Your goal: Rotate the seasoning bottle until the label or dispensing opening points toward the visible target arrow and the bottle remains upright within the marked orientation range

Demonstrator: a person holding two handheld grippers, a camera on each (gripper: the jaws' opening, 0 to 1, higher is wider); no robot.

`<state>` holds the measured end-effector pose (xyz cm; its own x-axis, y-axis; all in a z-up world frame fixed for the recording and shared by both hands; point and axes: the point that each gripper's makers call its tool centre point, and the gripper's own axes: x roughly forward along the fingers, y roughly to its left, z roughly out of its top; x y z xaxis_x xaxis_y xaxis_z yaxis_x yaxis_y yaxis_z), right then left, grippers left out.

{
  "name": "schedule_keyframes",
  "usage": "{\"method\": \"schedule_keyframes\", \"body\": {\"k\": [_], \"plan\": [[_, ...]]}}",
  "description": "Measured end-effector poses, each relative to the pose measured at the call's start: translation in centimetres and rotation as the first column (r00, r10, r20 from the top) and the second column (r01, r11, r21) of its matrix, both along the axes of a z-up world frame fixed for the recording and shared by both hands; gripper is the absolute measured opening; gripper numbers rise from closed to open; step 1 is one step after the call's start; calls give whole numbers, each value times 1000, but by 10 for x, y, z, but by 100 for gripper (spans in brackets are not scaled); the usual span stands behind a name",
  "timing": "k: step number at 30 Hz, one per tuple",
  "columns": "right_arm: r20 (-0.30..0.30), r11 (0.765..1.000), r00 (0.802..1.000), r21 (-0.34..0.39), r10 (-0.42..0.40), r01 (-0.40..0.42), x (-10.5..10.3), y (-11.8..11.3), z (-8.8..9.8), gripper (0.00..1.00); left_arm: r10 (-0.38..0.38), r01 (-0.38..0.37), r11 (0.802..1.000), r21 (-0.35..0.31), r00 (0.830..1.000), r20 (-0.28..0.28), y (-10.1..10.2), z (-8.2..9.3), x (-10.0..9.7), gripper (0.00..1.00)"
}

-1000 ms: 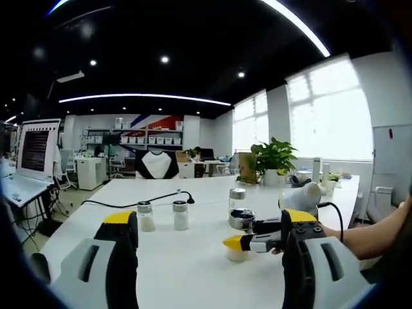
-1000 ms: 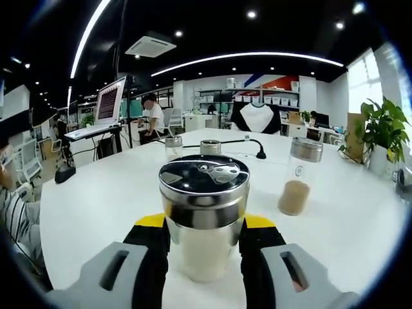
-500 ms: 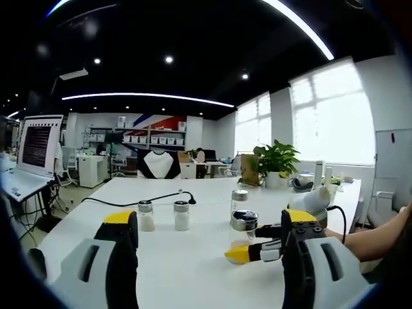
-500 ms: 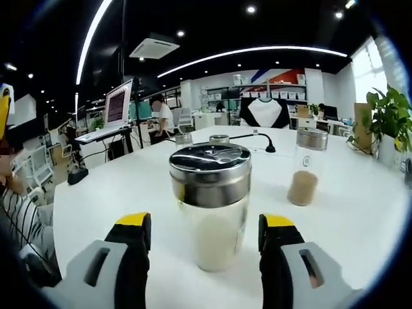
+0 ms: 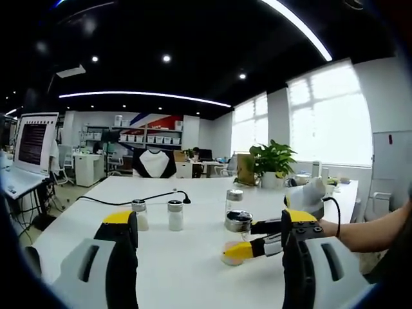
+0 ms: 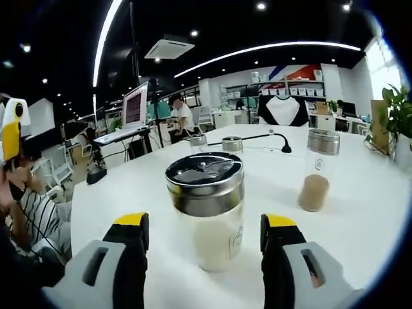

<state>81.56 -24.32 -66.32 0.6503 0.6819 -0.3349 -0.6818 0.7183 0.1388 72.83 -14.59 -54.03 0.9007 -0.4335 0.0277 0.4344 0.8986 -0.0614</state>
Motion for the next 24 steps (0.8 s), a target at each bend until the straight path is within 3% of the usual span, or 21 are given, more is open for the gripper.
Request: {"method": "schedule_keyframes", "body": {"k": [3,9,17,19,20,24], "plan": [[50,999,998,-37,25,-23,2,-4,5,71,-1,1,1000,1,1000,1,0,0,0,98],[60,995,993,5,104,-104,2,-1,12,69,-5,5,1000,9,1000,11,0,2,0,98],[89,973,969,-31,231,-229,0,0,11,66,2,-2,1000,8,1000,7,5,1,1,97],[132,960,952,14,276,-280,-1,4,17,68,5,-5,1000,6,1000,9,7,2,1,97],[115,963,958,29,264,-268,2,1,13,69,8,-8,1000,7,1000,11,8,2,1,97],[105,948,949,84,299,-308,1,2,16,64,24,-24,1000,16,1000,0,13,0,2,97]]}}
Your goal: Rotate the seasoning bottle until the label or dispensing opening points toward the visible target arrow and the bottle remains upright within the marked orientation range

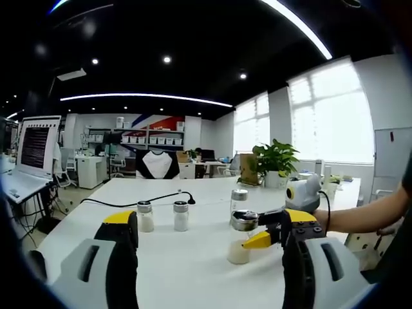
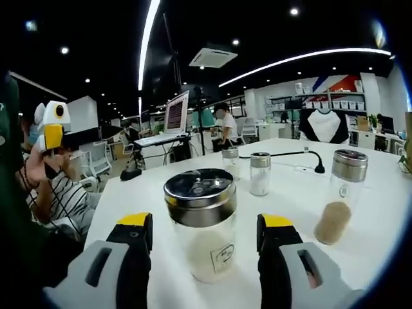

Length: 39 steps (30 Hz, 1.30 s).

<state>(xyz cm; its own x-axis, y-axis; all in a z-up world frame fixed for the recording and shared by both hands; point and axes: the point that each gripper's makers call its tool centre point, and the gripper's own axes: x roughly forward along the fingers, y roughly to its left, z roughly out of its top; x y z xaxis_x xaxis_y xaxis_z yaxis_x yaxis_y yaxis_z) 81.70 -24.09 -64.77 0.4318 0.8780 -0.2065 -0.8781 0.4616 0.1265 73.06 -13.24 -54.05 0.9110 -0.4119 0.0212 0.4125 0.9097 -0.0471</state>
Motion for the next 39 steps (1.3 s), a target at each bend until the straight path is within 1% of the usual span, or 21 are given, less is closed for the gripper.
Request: {"method": "schedule_keyframes", "body": {"k": [2,4,5,6,9,10,11,12,13,14,15,17,22,24,26,27,39], "plan": [[-1,1000,1000,10,11,-11,0,1,2,63,3,-3,1000,-8,1000,2,1,0,0,97],[0,998,999,48,38,-38,-2,3,8,60,5,-5,1000,-8,1000,0,2,0,0,97],[-26,995,998,89,52,-49,-3,6,11,60,3,-3,1000,-8,1000,-2,1,-1,0,97],[-39,993,997,98,65,-61,-3,7,11,59,0,0,1000,-8,1000,-2,1,-1,0,97],[-30,996,996,54,78,-77,1,11,5,55,-2,2,1000,-3,1000,-3,-1,-1,1,97],[-44,994,995,67,88,-84,1,11,5,54,-2,2,1000,-2,1000,-4,-1,-1,1,97],[-86,991,992,101,94,-85,1,11,6,51,-3,3,1000,-2,1000,-4,-2,-1,1,97],[-83,991,992,100,97,-88,2,11,6,45,-5,5,1000,-5,1000,-4,-2,-1,0,97],[-59,990,992,92,108,-102,-1,12,6,46,-6,6,1000,-5,1000,-4,-3,-1,0,97],[-36,993,993,61,108,-106,1,11,3,45,-6,6,1000,-5,1000,-4,-3,-1,0,97],[-18,993,994,52,111,-110,1,11,4,44,-7,7,1000,-3,1000,-3,-3,-1,0,97],[-25,992,994,57,111,-109,0,12,4,43,-5,5,1000,-4,1000,-2,-2,0,-1,97],[7,993,994,40,110,-110,0,12,3,42,-2,2,1000,-5,1000,-4,-1,0,-1,97],[27,994,994,28,107,-108,0,11,3,42,-1,1,1000,-7,1000,-3,-1,0,-1,97],[65,994,992,1,107,-108,0,10,2,41,-1,1,1000,-6,1000,-1,-1,0,-2,97],[48,995,994,7,102,-103,0,10,2,41,0,0,1000,-5,1000,0,-1,1,-2,97],[65,998,996,-15,59,-58,1,8,1,40,-3,3,1000,-3,1000,10,-3,4,-7,97]]}}
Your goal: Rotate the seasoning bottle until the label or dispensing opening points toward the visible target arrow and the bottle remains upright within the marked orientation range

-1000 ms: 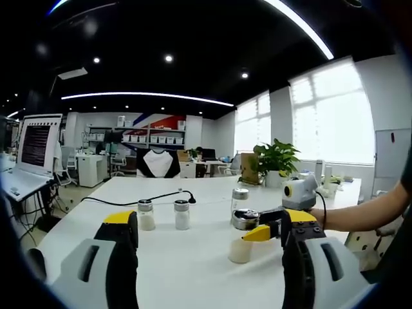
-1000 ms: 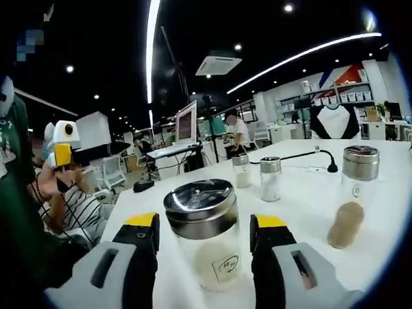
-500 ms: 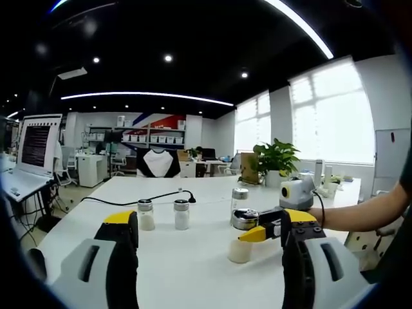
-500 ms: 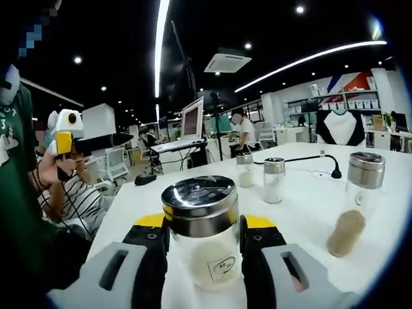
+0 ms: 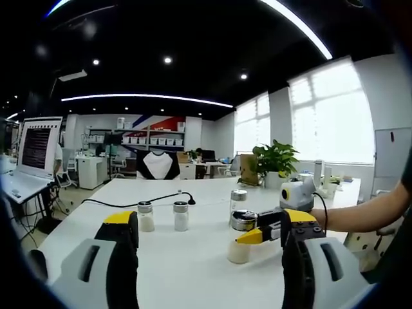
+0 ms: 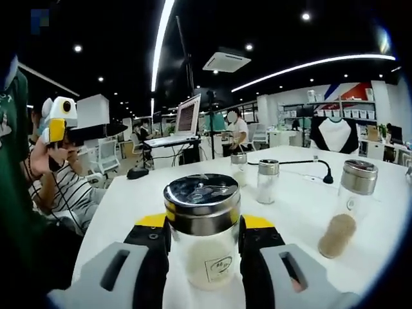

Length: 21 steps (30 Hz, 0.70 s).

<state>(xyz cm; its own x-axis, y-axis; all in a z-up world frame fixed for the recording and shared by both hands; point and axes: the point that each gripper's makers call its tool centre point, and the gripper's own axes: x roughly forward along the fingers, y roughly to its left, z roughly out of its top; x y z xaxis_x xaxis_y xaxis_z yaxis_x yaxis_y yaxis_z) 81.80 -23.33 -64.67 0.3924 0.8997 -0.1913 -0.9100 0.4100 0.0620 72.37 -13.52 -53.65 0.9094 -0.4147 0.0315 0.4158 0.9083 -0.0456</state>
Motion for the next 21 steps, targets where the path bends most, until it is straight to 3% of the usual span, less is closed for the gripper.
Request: {"method": "schedule_keyframes", "body": {"k": [21], "plan": [[11,996,996,-38,-84,84,0,-2,-1,40,-4,4,1000,-1,1000,-4,1,2,1,96]]}}
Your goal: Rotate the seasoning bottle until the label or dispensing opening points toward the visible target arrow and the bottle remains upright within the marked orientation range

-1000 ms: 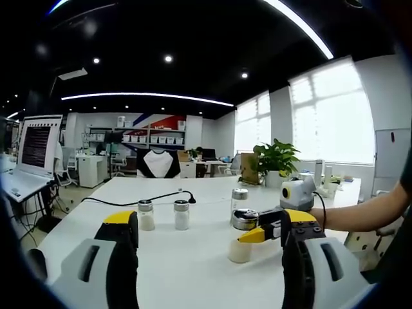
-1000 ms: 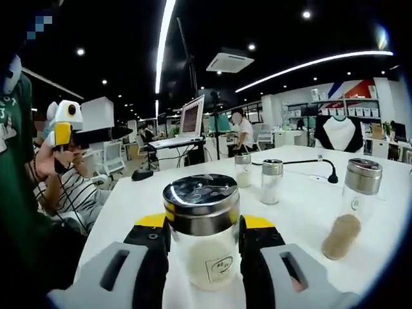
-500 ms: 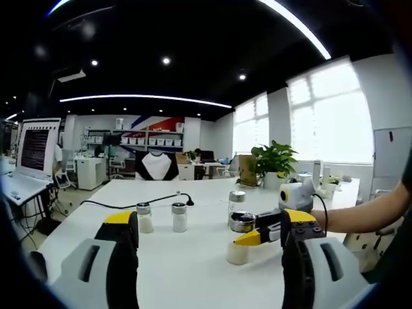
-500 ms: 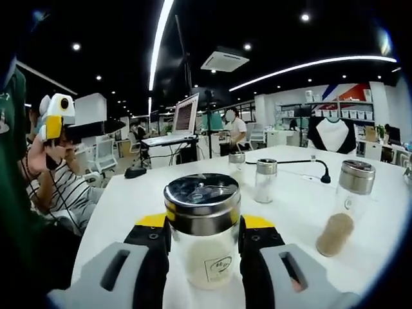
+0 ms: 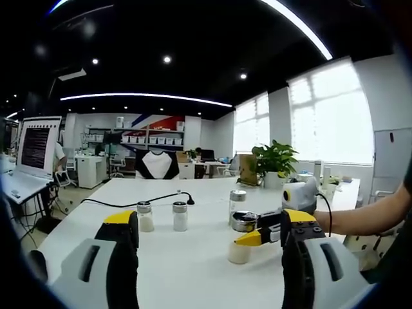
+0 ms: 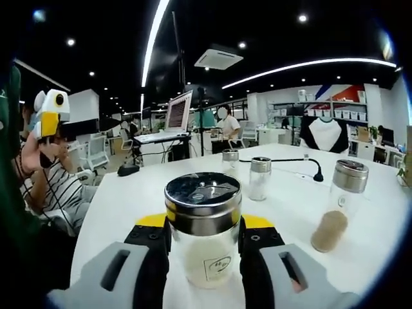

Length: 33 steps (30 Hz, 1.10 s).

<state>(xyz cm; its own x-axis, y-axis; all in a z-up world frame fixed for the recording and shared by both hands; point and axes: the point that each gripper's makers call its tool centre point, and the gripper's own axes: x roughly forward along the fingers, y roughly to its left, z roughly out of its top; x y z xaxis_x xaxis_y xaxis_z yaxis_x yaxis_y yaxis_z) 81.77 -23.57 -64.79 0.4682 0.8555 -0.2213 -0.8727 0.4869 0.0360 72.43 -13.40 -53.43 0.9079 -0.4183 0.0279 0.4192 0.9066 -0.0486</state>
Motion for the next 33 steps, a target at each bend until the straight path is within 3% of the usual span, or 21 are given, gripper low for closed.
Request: {"method": "schedule_keyframes", "body": {"k": [19,33], "plan": [[1,986,986,-22,-166,166,5,0,-1,39,-10,11,1000,11,1000,-6,-2,-4,-5,96],[-5,943,943,-22,-332,332,9,-2,-2,39,0,0,1000,-6,1000,-4,2,-4,-7,96]]}}
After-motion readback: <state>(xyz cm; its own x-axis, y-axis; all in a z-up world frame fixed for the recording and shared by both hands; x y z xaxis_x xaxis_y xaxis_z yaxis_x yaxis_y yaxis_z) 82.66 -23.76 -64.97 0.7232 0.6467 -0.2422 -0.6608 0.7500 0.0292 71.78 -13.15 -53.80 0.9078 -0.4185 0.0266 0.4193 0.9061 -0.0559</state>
